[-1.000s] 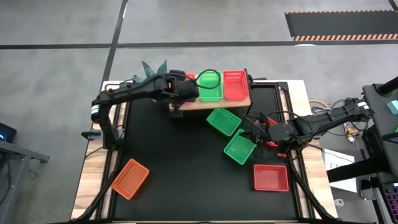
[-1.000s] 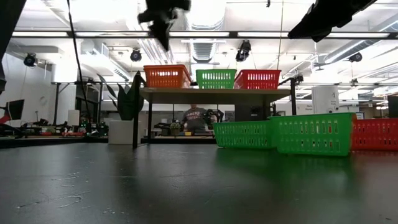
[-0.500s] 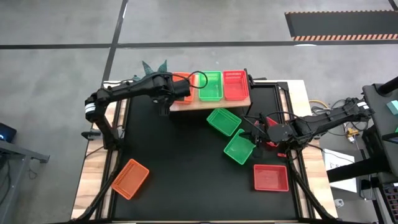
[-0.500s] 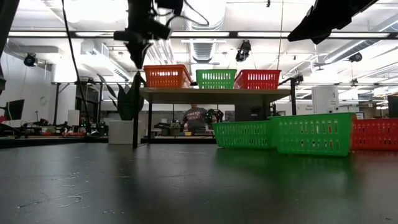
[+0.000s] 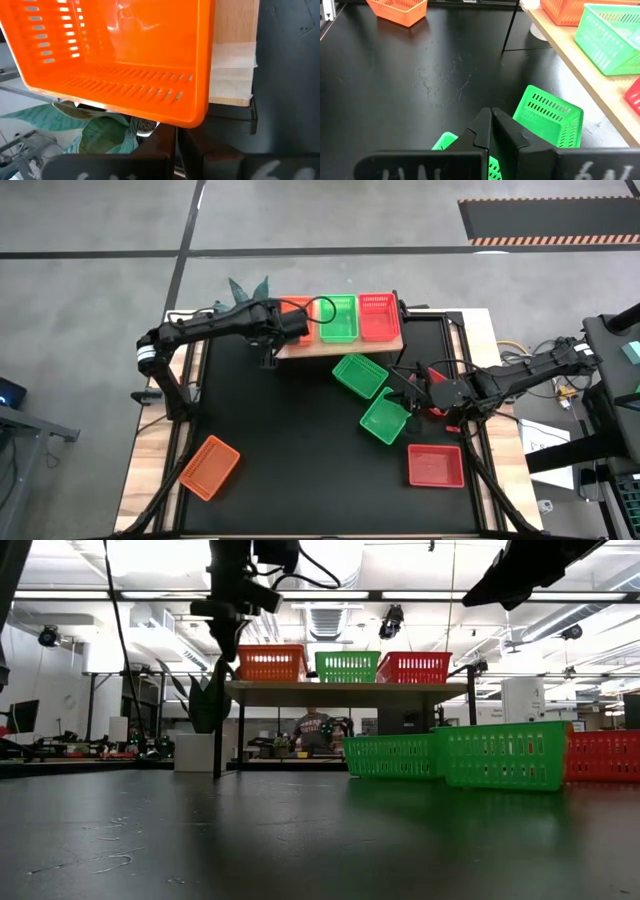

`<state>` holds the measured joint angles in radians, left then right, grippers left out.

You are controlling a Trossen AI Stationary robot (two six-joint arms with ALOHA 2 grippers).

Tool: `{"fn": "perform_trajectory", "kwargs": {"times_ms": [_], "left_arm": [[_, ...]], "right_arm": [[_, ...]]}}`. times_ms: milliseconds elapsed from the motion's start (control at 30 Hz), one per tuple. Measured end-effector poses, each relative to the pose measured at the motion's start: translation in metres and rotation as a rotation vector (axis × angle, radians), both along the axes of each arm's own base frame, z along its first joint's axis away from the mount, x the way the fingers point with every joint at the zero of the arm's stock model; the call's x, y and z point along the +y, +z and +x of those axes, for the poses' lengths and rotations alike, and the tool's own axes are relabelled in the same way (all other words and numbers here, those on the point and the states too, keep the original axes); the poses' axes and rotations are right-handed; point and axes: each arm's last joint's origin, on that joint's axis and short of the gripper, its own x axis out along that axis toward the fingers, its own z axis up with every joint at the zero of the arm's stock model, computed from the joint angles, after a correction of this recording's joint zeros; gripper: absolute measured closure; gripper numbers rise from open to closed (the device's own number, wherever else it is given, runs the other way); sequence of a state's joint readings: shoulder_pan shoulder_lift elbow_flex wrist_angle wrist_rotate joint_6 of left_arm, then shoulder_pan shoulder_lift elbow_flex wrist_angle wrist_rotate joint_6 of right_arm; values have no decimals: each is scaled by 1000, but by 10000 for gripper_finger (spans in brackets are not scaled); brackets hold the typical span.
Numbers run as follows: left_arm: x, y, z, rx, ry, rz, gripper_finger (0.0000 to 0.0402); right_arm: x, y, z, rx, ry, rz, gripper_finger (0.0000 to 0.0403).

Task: Stack baskets on shelf by color
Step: Stack the top orange bin on top of the orange bin on the shelf, then stack the bottom green bin on top of the green bin on the shelf

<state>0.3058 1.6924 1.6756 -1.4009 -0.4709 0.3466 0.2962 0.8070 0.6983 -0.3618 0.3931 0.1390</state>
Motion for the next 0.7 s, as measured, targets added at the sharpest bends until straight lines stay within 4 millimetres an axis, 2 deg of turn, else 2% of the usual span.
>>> {"fn": "perform_trajectory", "kwargs": {"times_ms": [533, 700], "left_arm": [[0, 2, 2, -40, -3, -11, 401], [-11, 13, -6, -87, 16, -6, 402]], "right_arm": [[0, 0, 0, 0, 0, -1, 394], [0, 0, 0, -1, -1, 2, 394]]}}
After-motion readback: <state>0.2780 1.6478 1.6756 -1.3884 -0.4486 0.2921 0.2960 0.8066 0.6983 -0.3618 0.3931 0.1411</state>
